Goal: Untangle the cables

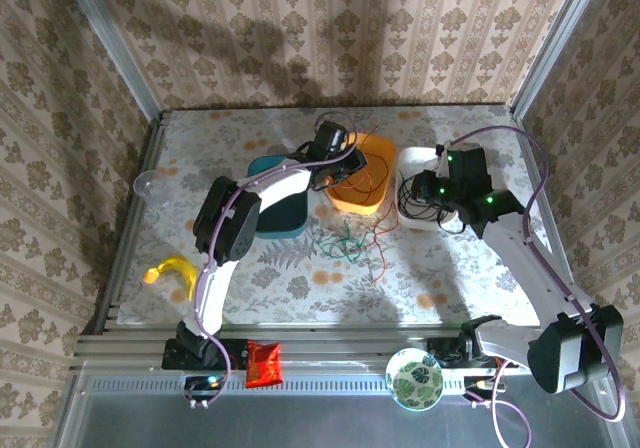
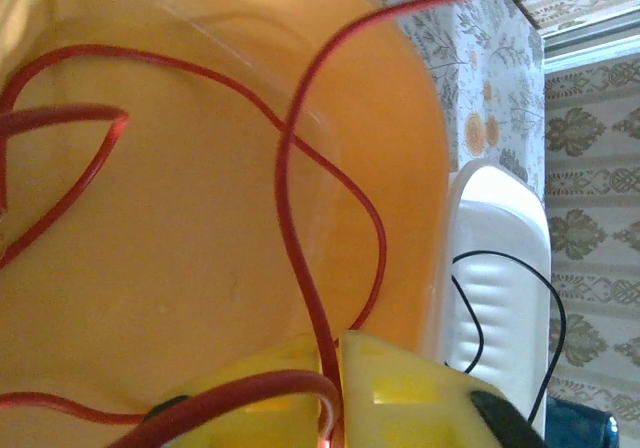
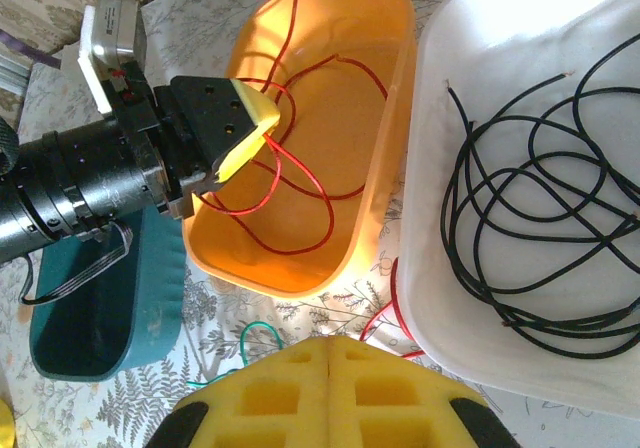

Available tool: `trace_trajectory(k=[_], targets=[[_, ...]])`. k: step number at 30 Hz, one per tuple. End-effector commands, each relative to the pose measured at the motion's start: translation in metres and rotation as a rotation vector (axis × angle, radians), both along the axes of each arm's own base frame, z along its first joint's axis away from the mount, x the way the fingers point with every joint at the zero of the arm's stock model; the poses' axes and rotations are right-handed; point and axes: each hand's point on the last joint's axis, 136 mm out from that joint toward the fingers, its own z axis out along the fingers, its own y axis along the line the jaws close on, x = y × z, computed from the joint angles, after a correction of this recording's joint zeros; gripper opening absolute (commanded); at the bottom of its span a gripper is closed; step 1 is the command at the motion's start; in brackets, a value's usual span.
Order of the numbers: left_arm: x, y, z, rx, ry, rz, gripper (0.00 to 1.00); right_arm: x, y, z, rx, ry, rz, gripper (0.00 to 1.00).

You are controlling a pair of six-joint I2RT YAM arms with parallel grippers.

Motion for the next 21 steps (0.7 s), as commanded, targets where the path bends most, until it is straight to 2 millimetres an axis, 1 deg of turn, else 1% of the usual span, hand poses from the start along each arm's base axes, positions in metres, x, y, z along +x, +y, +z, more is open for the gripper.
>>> trace_trajectory(k=[1,2,3,5,7,9,10,12,13,14,15,16,17,19,21], targets=[[0.002,-0.005,-0.009,0.028,0.031,0.008,0.22,-0.006,0.001,0.001,0.005,0.002,0.014,0.00],[0.003,-0.007,-0.007,0.025,0.028,0.005,0.28,-0.007,0.001,0.001,0.006,0.005,0.020,0.00],[0.004,-0.009,-0.006,0.026,0.026,0.000,0.29,-0.007,0.002,0.000,0.007,0.008,0.025,0.00],[0.005,-0.015,0.001,0.025,0.009,-0.018,0.37,-0.008,0.003,-0.002,0.006,0.015,0.031,0.00],[0.006,-0.021,0.010,0.025,-0.012,-0.037,0.49,-0.009,0.003,-0.003,0.004,0.021,0.035,0.00],[0.005,-0.024,0.019,0.030,-0.038,-0.053,0.58,-0.011,0.004,-0.003,0.005,0.022,0.044,0.00],[0.005,-0.025,0.027,0.036,-0.062,-0.063,0.62,-0.011,0.005,-0.004,0.004,0.025,0.051,0.00],[0.003,-0.025,0.047,0.062,-0.142,-0.089,0.64,-0.014,0.006,-0.008,0.001,0.040,0.062,0.00],[0.002,-0.024,0.061,0.085,-0.202,-0.104,0.67,-0.016,0.007,-0.011,-0.004,0.054,0.076,0.00],[-0.001,-0.022,0.077,0.114,-0.271,-0.120,0.72,-0.019,0.009,-0.017,-0.009,0.072,0.090,0.00],[-0.002,-0.019,0.089,0.149,-0.336,-0.131,0.74,-0.021,0.012,-0.021,-0.014,0.083,0.111,0.00],[-0.006,-0.014,0.103,0.198,-0.412,-0.146,0.75,-0.028,0.016,-0.030,-0.025,0.118,0.137,0.00],[-0.009,-0.007,0.112,0.255,-0.472,-0.150,0.77,-0.034,0.022,-0.037,-0.032,0.143,0.173,0.00],[-0.016,0.009,0.121,0.333,-0.540,-0.151,0.79,-0.047,0.037,-0.053,-0.045,0.194,0.258,0.07],[-0.020,0.031,0.120,0.370,-0.546,-0.128,0.79,-0.062,0.053,-0.073,-0.066,0.261,0.353,0.19]])
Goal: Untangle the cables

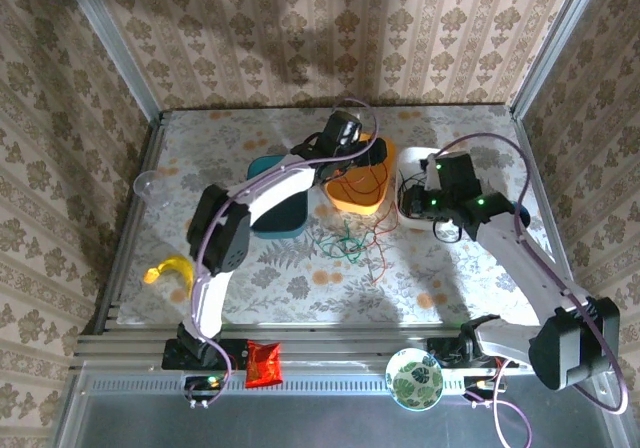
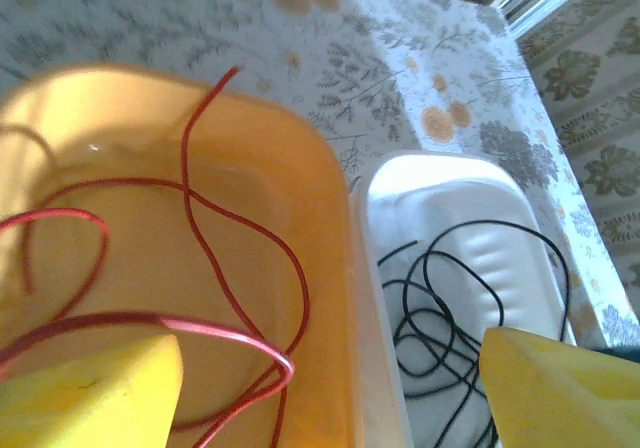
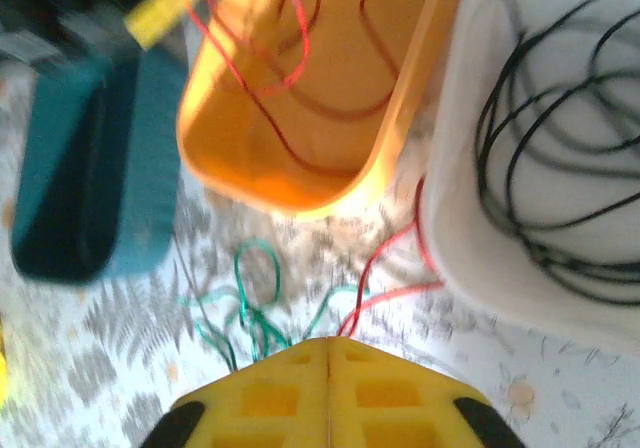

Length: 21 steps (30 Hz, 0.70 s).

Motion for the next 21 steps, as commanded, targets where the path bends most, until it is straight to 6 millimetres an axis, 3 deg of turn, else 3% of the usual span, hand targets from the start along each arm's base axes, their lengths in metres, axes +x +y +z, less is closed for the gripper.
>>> trace_trajectory(k=[1,5,10,21], targets=[[0.000,0.044,0.041,0.097,-0.178,0.044,0.79,-0.038,0.027,-0.042,-0.036,0.164,0.191,0.23],[-0.005,0.091,0.025,0.080,-0.145,0.139,0.79,-0.058,0.047,-0.077,-0.076,0.284,0.303,0.33],[-0.011,0.122,0.012,0.093,-0.115,0.203,0.79,-0.052,0.050,-0.110,-0.119,0.359,0.306,0.36],[-0.020,0.133,0.005,0.090,-0.100,0.229,0.79,-0.019,0.060,-0.132,-0.150,0.381,0.284,0.38]])
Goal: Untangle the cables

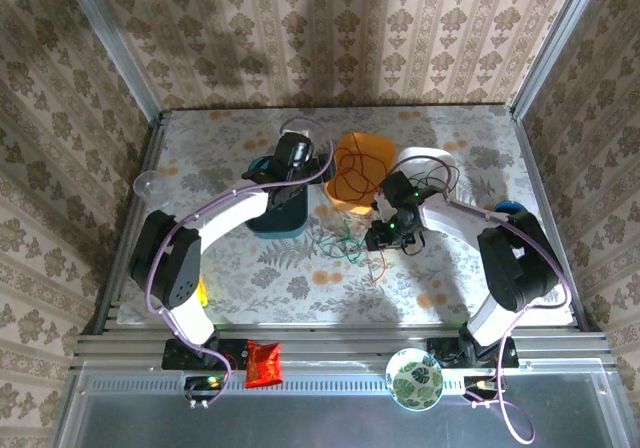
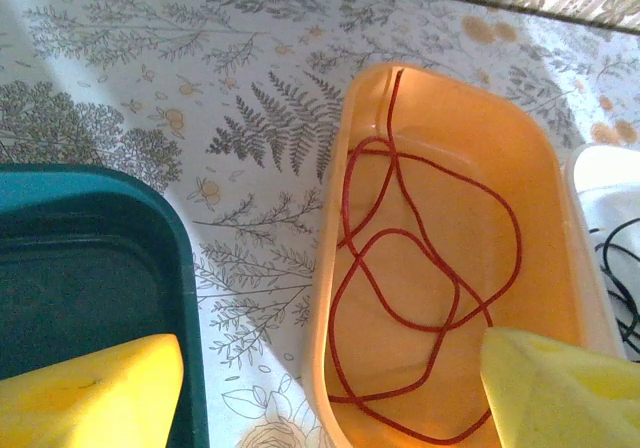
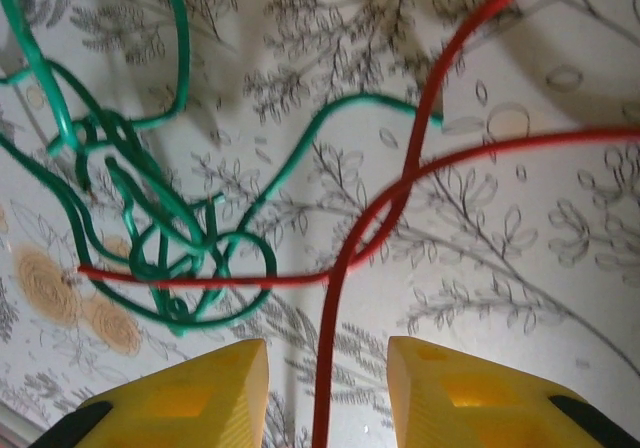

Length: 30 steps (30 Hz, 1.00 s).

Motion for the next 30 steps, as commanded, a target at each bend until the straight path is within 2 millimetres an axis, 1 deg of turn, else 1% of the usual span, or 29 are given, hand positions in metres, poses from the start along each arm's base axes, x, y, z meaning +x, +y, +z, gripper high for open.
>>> trace_trajectory(k=[1,6,10,14,16,17,19,22,25,27,30], targets=[[0.000,0.003,0.019,-0.034,-0.041,0.020,0.79,0.015,0.004,0.004,-0.006,-0.036,0.008,0.38],[0.000,0.003,0.016,-0.028,-0.034,0.019,0.79,0.019,0.004,0.001,-0.020,-0.036,0.005,0.38],[0.000,0.003,0.016,-0.031,-0.030,0.020,0.79,0.023,-0.002,-0.009,-0.068,-0.027,-0.011,0.37],[0.000,0.004,0.015,-0.030,-0.027,0.017,0.79,0.025,-0.006,-0.015,-0.094,-0.022,-0.021,0.31],[0.000,0.005,0.014,-0.028,-0.024,0.021,0.79,0.025,-0.007,-0.015,-0.098,-0.024,-0.026,0.24],[0.000,0.006,0.012,-0.027,-0.021,0.021,0.79,0.025,-0.008,-0.014,-0.099,-0.029,-0.029,0.19],[0.000,0.007,0.011,-0.025,-0.016,0.023,0.79,0.025,-0.008,-0.011,-0.095,-0.043,-0.033,0.10],[0.000,0.008,0.010,-0.025,-0.015,0.024,0.79,0.025,-0.010,-0.001,-0.083,-0.082,-0.044,0.03],[0.001,0.010,0.010,-0.027,-0.013,0.026,0.79,0.023,-0.011,0.013,-0.069,-0.120,-0.049,0.01],[0.001,0.011,0.009,-0.028,-0.011,0.025,0.79,0.029,-0.008,0.025,-0.038,-0.172,-0.054,0.01],[0.001,0.012,0.008,-0.033,-0.007,0.023,0.79,0.031,-0.004,0.030,-0.017,-0.186,-0.050,0.02]])
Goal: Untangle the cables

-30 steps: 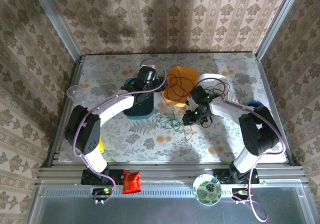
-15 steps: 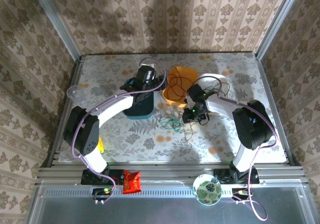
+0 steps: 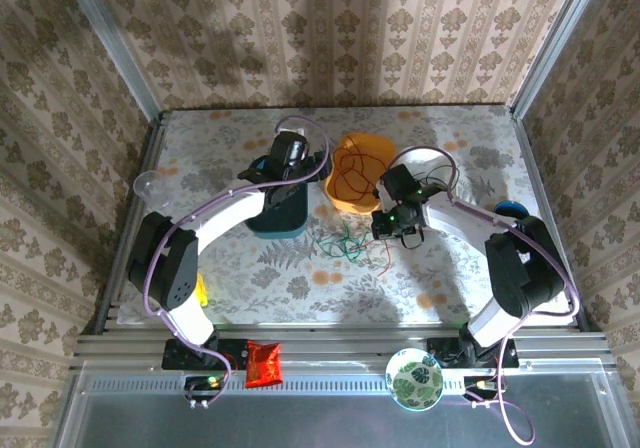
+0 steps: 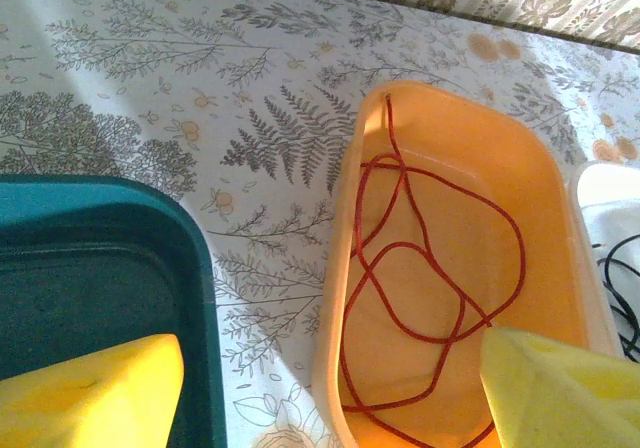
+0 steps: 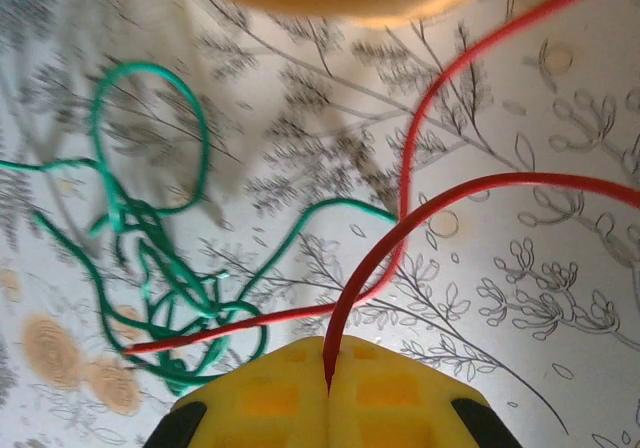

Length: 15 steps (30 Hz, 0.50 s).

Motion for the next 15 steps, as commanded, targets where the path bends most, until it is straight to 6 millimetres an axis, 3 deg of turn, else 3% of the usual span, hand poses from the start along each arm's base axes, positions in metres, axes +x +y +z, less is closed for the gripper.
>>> trace_trajectory(k=[1,6,10,15], targets=[[-0.002,0.002,0.008,-0.029,-0.007,0.004,0.79,0.006,0.002,0.005,0.009,-0.026,-0.006,0.02],[-0.003,0.004,0.008,-0.030,-0.007,0.002,0.79,0.012,0.004,-0.007,-0.020,0.016,-0.006,0.08],[-0.004,0.009,0.008,-0.025,-0.007,0.010,0.79,0.012,-0.004,-0.016,-0.074,0.050,-0.030,0.28],[-0.004,0.016,0.007,-0.025,-0.002,0.026,0.79,0.011,-0.010,-0.025,-0.117,0.079,-0.039,0.30]])
